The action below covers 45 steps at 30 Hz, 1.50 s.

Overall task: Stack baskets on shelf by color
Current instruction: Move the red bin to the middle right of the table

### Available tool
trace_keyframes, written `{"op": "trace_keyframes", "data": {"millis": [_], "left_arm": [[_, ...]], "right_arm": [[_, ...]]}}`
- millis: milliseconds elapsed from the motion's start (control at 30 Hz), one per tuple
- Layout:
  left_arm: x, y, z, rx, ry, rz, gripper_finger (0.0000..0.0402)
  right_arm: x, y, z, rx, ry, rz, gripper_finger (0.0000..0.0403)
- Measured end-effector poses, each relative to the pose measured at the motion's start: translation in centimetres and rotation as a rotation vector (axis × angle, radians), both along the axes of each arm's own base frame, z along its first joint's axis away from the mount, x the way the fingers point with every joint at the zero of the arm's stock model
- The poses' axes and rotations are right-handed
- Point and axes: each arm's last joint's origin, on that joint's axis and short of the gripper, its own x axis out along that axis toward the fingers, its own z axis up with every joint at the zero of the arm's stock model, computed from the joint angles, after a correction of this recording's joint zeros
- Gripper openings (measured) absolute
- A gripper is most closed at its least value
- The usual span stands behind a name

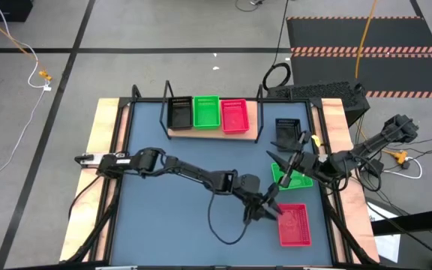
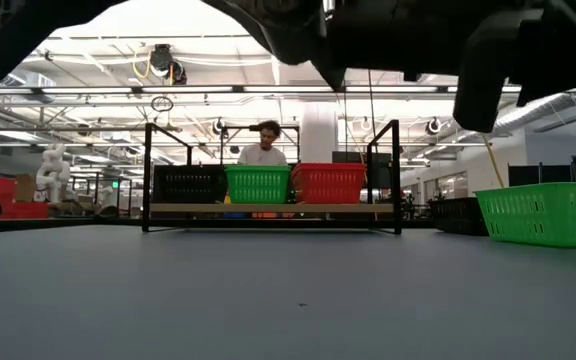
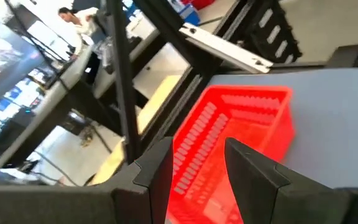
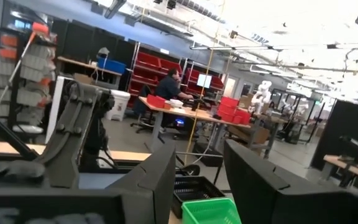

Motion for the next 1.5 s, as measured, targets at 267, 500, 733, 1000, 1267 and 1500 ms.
{"op": "trace_keyframes", "data": {"millis": [267,500,733,1000,1267,1500], "left_arm": [[0.8,1.2,-4.0,0.015,0.006,0.024,0.0147],[0.9,1.2,-4.6,0.037,0.034,0.019,0.0147],[0.9,1.4,-4.8,0.039,0.039,0.023,0.0147],[1.1,1.4,-5.0,0.021,0.017,0.067,0.0147],[1.0,1.9,-5.6,0.016,0.095,0.104,0.0147],[0.9,1.7,-5.9,0.033,0.122,0.121,0.0147]], "right_arm": [[-0.1,-0.1,0.1,-0.030,0.007,-0.007,0.0130],[-0.4,-0.2,0.4,-0.041,0.002,-0.012,0.0130],[-0.4,-0.2,0.4,-0.046,0.004,-0.014,0.0130],[-0.4,-0.2,0.4,-0.045,0.003,-0.012,0.0130],[-0.4,-0.2,0.4,-0.043,-0.001,-0.012,0.0130],[-0.4,-0.2,0.4,-0.042,-0.004,-0.012,0.0130]]}}
